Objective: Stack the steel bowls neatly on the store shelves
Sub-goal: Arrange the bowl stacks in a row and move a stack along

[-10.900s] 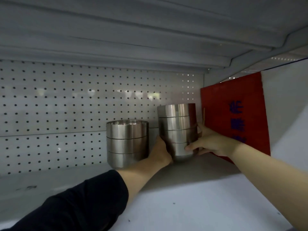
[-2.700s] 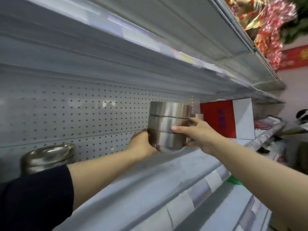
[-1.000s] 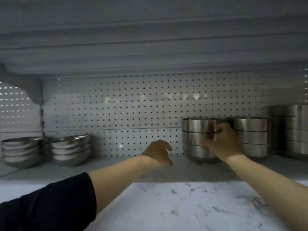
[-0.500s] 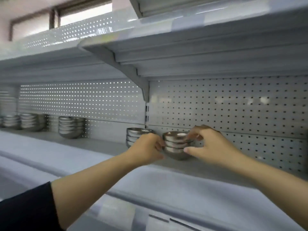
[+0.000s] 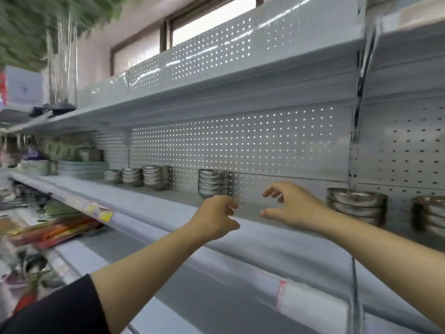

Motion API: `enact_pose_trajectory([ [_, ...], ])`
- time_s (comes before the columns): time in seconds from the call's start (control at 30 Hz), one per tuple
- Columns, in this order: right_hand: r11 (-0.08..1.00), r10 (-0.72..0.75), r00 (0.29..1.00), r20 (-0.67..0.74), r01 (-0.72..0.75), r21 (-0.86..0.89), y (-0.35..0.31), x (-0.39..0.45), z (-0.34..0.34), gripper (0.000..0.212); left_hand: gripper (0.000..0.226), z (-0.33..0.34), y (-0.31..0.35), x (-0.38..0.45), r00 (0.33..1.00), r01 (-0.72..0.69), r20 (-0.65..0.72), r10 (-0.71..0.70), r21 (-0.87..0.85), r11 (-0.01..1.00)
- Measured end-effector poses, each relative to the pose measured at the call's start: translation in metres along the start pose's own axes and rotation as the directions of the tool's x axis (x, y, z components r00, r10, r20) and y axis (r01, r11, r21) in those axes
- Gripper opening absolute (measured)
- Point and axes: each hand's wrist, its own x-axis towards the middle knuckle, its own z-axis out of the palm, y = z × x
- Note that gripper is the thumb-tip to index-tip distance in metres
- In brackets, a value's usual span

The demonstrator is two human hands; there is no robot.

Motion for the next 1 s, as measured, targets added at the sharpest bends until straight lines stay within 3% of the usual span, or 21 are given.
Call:
enact_pose_trajectory([
  [0.2,0.984,0.079,0.997,0.002,-0.079,0.158,-0.025,0.089,0.044,0.053,0.051,-0.029,-0.087,0.046,0.995,0.095,-0.034,-0.098,-0.081,0.992],
  [0.37,0.912,0.222,0.975,0.014,-0.213,0.351,-0.025,0.159,0.088,0.059,0.077,-0.045,-0.145,0.114,0.976,0.216,0.000,-0.220,-0.174,0.961],
  [0.6,0.704,0.390,0.915,0.100,-0.367,0.608,-0.002,0.242,0.138,0.064,0.084,-0.049,-0.200,0.222,0.943,0.305,0.129,-0.306,0.030,0.952],
  [0.73,0.594,0.480,0.870,0.114,-0.418,0.687,0.015,0.265,0.158,0.080,0.084,-0.027,-0.217,0.264,0.919,0.256,0.280,-0.278,0.113,0.960],
  [0.83,0.573,0.493,0.863,0.114,-0.421,0.703,0.020,0.267,0.171,0.079,0.065,-0.008,-0.228,0.281,0.911,0.216,0.361,-0.197,-0.012,0.976],
  [0.9,0.581,0.491,0.865,0.100,-0.411,0.702,0.021,0.267,0.179,0.083,0.041,0.004,-0.234,0.288,0.927,0.167,0.360,-0.104,-0.148,0.975],
  [1.0,0.587,0.493,0.868,0.056,-0.379,0.715,0.020,0.267,0.189,0.077,0.043,0.020,-0.246,0.289,0.960,0.087,0.280,-0.017,-0.239,0.967],
])
